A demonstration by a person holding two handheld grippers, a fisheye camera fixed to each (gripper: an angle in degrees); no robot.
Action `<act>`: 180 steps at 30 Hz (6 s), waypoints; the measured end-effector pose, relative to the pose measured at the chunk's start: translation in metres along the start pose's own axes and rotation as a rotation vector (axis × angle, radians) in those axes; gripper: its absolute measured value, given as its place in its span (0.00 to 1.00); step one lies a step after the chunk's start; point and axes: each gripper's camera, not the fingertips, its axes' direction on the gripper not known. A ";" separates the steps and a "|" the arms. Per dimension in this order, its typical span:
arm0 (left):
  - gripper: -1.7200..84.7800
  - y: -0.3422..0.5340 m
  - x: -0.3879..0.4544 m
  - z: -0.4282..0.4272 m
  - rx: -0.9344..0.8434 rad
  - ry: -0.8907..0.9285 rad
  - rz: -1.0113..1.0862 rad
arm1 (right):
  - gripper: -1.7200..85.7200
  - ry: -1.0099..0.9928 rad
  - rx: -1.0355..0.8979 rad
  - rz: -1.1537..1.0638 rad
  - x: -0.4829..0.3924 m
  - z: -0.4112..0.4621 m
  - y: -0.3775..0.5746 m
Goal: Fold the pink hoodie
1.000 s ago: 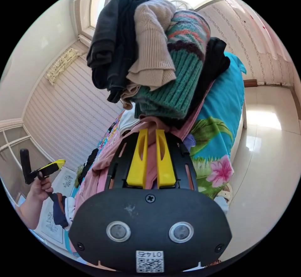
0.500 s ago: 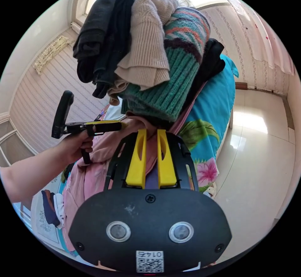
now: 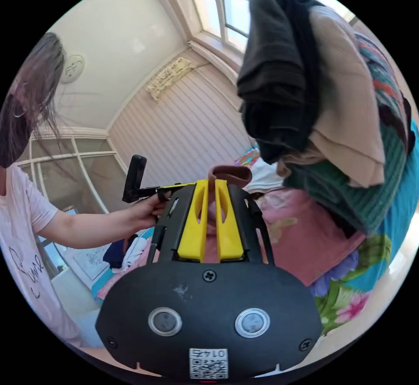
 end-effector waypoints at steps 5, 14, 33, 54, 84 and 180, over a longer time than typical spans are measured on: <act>0.01 0.083 -0.026 -0.138 0.180 -0.086 -0.120 | 0.04 -0.445 -0.101 -0.219 -0.094 0.048 -0.036; 0.01 0.333 -0.047 -0.225 0.109 -0.260 -0.621 | 0.04 -0.772 -0.760 -0.579 -0.277 0.170 0.046; 0.08 0.457 -0.069 -0.248 -0.048 -0.201 -0.865 | 0.08 -0.474 -1.193 -0.623 -0.395 0.230 0.111; 0.06 0.304 -0.285 -0.216 0.076 0.033 -0.610 | 0.14 0.108 -0.889 -0.511 -0.325 0.372 -0.063; 0.08 0.296 -0.394 -0.198 -0.043 -0.245 -0.491 | 0.09 0.063 -1.000 -0.350 -0.231 0.451 -0.170; 0.06 0.534 0.007 -0.365 -0.187 -0.409 -0.622 | 0.04 0.233 -1.155 -0.295 -0.289 0.142 -0.040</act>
